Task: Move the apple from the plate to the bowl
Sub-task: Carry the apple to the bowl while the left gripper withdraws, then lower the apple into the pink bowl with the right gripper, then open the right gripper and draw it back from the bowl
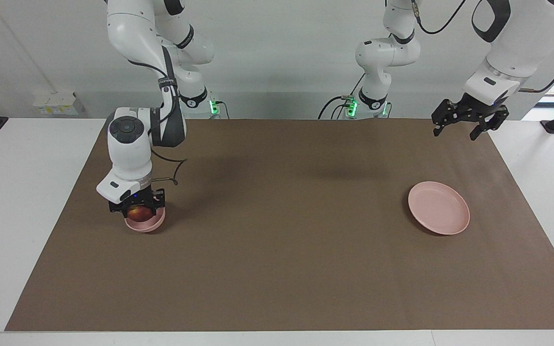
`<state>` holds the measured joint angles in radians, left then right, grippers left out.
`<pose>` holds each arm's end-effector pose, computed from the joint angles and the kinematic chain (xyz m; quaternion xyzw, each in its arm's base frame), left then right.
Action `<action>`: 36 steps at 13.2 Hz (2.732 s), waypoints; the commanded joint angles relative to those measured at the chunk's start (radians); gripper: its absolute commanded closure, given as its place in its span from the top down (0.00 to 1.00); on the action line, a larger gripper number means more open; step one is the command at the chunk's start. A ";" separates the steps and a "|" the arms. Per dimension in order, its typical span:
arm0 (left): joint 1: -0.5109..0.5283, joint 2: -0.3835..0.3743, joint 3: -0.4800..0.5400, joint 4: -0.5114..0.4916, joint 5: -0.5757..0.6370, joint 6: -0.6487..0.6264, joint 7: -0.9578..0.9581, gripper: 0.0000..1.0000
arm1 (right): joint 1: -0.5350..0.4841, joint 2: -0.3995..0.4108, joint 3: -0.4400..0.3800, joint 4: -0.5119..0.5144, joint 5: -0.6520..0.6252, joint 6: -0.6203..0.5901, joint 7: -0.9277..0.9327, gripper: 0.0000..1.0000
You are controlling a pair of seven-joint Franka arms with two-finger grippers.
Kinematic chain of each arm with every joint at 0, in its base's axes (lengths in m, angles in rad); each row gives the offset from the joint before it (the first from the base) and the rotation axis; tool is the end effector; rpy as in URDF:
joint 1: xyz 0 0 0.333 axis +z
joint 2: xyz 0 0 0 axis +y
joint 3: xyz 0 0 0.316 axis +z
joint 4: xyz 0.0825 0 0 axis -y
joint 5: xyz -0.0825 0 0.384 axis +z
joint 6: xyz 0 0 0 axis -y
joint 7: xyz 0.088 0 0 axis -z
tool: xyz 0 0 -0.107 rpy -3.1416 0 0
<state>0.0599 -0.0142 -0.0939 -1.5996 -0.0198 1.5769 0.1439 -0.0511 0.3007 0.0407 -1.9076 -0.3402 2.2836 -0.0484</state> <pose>0.5499 -0.0212 0.6193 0.9960 -0.0887 -0.0038 0.0095 0.6265 -0.0157 0.3492 0.9836 0.1234 0.0340 0.1273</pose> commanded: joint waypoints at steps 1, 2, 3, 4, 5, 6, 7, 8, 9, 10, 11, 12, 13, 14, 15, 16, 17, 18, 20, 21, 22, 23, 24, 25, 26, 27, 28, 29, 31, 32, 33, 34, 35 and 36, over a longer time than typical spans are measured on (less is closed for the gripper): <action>-0.032 -0.007 0.048 0.009 0.014 -0.009 0.011 1.00 | -0.021 0.021 0.010 -0.013 -0.019 0.033 -0.013 0.00; -0.063 -0.010 0.086 0.004 0.014 -0.012 0.020 1.00 | -0.021 0.023 0.010 -0.013 -0.019 0.033 -0.013 0.00; -0.102 -0.015 0.133 0.003 0.014 -0.018 0.022 1.00 | -0.021 0.024 0.010 -0.013 -0.019 0.033 -0.014 0.00; -0.130 -0.015 0.169 0.003 0.014 -0.020 0.025 1.00 | -0.021 0.028 0.010 -0.014 -0.017 0.033 -0.014 0.00; -0.130 -0.015 0.169 -0.002 0.012 -0.020 0.020 1.00 | -0.021 0.031 0.010 -0.015 -0.019 0.033 -0.014 0.00; -0.130 -0.015 0.169 -0.003 0.012 -0.034 0.016 1.00 | -0.021 0.032 0.010 -0.015 -0.017 0.031 -0.014 0.02; -0.132 -0.013 0.168 0.000 0.011 -0.047 0.013 1.00 | -0.021 0.034 0.010 -0.015 -0.011 0.031 -0.013 0.11; -0.131 -0.013 0.168 0.001 0.008 -0.048 0.011 1.00 | -0.021 0.038 0.011 -0.015 -0.007 0.031 -0.010 0.23; -0.124 -0.013 0.168 0.001 0.008 -0.048 0.011 1.00 | -0.021 0.040 0.011 -0.016 -0.005 0.031 -0.008 0.39; -0.118 -0.013 0.171 0.001 0.008 -0.048 0.011 1.00 | -0.021 0.041 0.011 -0.015 -0.005 0.031 -0.008 0.60; -0.117 -0.013 0.175 0.001 0.008 -0.048 0.011 1.00 | -0.021 0.041 0.011 -0.015 -0.005 0.031 -0.008 0.75; -0.117 -0.013 0.177 0.001 0.008 -0.049 0.011 1.00 | -0.021 0.041 0.011 -0.013 -0.003 0.030 -0.007 0.94; -0.117 -0.013 0.175 0.001 0.008 -0.048 0.011 1.00 | -0.023 0.041 0.013 -0.010 -0.002 0.028 -0.008 1.00; -0.118 -0.013 0.175 0.001 0.008 -0.048 0.011 1.00 | -0.021 0.043 0.013 -0.004 0.000 0.027 -0.005 1.00; -0.120 -0.013 0.175 0.001 0.008 -0.048 0.011 1.00 | -0.019 0.040 0.015 0.002 0.001 0.017 -0.002 1.00; -0.120 -0.013 0.175 0.001 0.008 -0.048 0.011 1.00 | -0.016 0.029 0.016 0.008 0.022 0.008 -0.002 1.00; -0.118 -0.013 0.175 0.001 0.008 -0.048 0.011 1.00 | -0.013 0.011 0.016 0.010 0.067 -0.006 -0.002 1.00; -0.117 -0.013 0.175 0.001 0.008 -0.048 0.011 1.00 | -0.007 -0.015 0.016 0.016 0.101 -0.033 -0.002 1.00; -0.118 -0.013 0.175 0.001 0.008 -0.048 0.011 1.00 | -0.003 -0.076 0.016 0.048 0.159 -0.131 -0.002 1.00; -0.118 -0.013 0.175 0.001 0.008 -0.048 0.011 1.00 | -0.003 -0.103 0.016 0.070 0.193 -0.189 -0.002 1.00; -0.118 -0.013 0.175 0.001 0.008 -0.048 0.011 1.00 | -0.001 -0.121 0.016 0.097 0.231 -0.247 -0.001 1.00; -0.118 -0.013 0.175 0.001 0.008 -0.048 0.011 1.00 | 0.000 -0.143 0.016 0.110 0.262 -0.292 0.005 1.00; -0.117 -0.013 0.175 0.001 0.008 -0.048 0.011 1.00 | 0.000 -0.175 0.016 0.111 0.285 -0.315 0.024 1.00; -0.117 -0.013 0.175 0.001 0.008 -0.048 0.011 1.00 | 0.000 -0.210 0.018 0.113 0.300 -0.353 0.039 1.00; -0.118 -0.013 0.175 0.001 0.008 -0.048 0.011 1.00 | 0.000 -0.248 0.016 0.113 0.329 -0.396 0.062 1.00; -0.118 -0.013 0.175 0.001 0.008 -0.048 0.011 1.00 | 0.004 -0.287 0.018 0.111 0.342 -0.435 0.094 1.00; -0.118 -0.013 0.175 0.001 0.008 -0.049 0.011 1.00 | 0.013 -0.313 0.022 0.110 0.342 -0.478 0.119 1.00; -0.118 -0.013 0.175 0.001 0.008 -0.048 0.011 1.00 | 0.034 -0.328 0.024 0.102 0.343 -0.505 0.134 1.00; -0.118 -0.013 0.175 0.001 0.008 -0.048 0.011 1.00 | 0.054 -0.359 0.025 0.081 0.343 -0.538 0.175 1.00; -0.118 -0.013 0.175 0.001 0.008 -0.048 0.011 1.00 | 0.089 -0.371 0.025 0.071 0.343 -0.539 0.198 1.00; -0.118 -0.013 0.175 0.001 0.008 -0.048 0.011 1.00 | 0.112 -0.386 0.025 0.059 0.345 -0.541 0.240 1.00; -0.118 -0.013 0.175 0.001 0.008 -0.048 0.011 1.00 | 0.146 -0.393 0.025 0.058 0.345 -0.546 0.275 1.00; -0.118 -0.013 0.175 0.001 0.008 -0.048 0.011 1.00 | 0.154 -0.393 0.025 0.065 0.345 -0.552 0.288 1.00; -0.118 -0.013 0.175 0.001 0.008 -0.048 0.011 1.00 | 0.152 -0.393 0.024 0.085 0.345 -0.552 0.279 1.00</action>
<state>-0.0481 -0.0179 0.0734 -1.5999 -0.0198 1.5467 0.1569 0.1073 -0.0634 0.0659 -1.8159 -0.0183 1.7385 0.2230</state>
